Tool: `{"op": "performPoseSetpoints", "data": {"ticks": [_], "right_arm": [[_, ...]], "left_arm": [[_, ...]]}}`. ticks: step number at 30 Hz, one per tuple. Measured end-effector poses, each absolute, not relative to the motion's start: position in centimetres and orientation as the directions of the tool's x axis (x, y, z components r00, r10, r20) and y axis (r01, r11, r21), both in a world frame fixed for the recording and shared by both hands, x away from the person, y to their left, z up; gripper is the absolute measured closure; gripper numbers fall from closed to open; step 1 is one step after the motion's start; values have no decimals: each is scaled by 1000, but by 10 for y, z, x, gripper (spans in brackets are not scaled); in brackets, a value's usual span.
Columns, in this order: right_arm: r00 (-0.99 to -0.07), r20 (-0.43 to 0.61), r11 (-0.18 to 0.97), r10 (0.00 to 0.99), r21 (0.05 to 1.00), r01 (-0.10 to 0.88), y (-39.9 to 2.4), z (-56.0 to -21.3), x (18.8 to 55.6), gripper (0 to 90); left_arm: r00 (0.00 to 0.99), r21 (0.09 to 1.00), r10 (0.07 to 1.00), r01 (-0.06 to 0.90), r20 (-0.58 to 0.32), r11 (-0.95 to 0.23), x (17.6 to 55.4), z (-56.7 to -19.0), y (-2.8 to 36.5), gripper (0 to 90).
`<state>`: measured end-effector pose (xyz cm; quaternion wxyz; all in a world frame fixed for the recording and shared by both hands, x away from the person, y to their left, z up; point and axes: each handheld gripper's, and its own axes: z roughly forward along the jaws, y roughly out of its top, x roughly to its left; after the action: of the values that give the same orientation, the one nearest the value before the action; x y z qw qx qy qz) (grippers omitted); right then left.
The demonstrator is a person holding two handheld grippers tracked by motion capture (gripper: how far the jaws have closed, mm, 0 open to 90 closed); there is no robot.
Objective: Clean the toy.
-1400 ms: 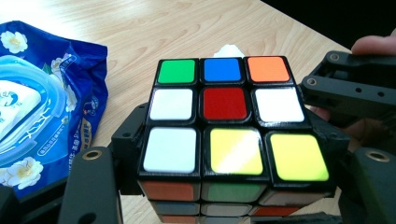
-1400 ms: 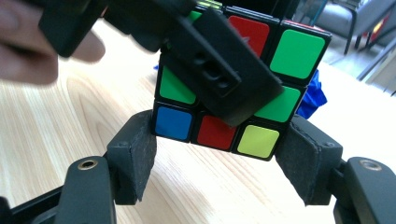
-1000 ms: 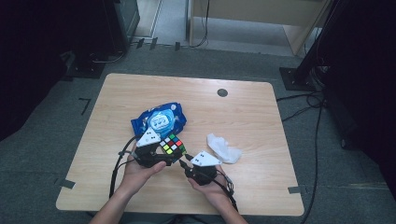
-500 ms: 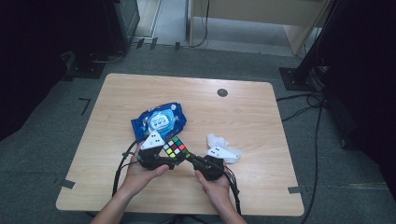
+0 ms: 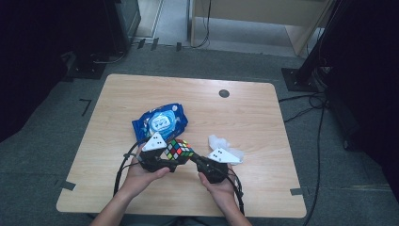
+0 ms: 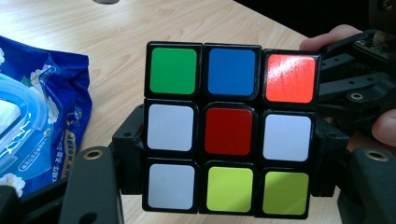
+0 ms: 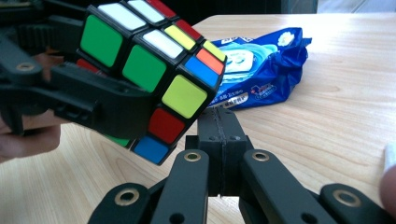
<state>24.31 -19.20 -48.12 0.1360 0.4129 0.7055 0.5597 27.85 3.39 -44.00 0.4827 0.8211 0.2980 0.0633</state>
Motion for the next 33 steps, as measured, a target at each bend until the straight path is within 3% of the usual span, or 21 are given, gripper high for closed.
{"op": "performPoseSetpoints", "data": {"ticks": [16, 17, 18, 20, 21, 24, 29, 33], "right_arm": [[-638, 206, 79, 742, 918, 388, -194, -478, 242, 900], [-642, 192, 90, 743, 921, 379, -194, -477, 241, 883], [-624, 126, 126, 771, 930, 344, -196, -473, 241, 754], [-614, 96, 145, 783, 933, 330, -197, -471, 242, 722], [-560, 39, 173, 828, 931, 321, -207, -467, 245, 699], [-491, 33, 171, 870, 915, 365, -219, -468, 252, 670], [-289, 109, 84, 951, 810, 581, -266, -493, 276, 651], [-252, 129, 61, 959, 775, 628, -272, -502, 281, 596]], "left_arm": [[835, 840, 534, 380, -132, -387, 274, -440, 31, 334], [834, 844, 539, 371, -120, -388, 274, -439, 31, 334], [832, 845, 545, 365, -106, -392, 273, -438, 31, 334], [830, 843, 548, 366, -104, -394, 274, -438, 33, 335], [828, 842, 551, 369, -105, -394, 275, -438, 35, 334], [823, 840, 557, 376, -109, -391, 276, -439, 36, 334], [818, 834, 565, 385, -110, -395, 278, -441, 36, 334], [816, 831, 568, 388, -109, -398, 279, -444, 35, 335]]}}
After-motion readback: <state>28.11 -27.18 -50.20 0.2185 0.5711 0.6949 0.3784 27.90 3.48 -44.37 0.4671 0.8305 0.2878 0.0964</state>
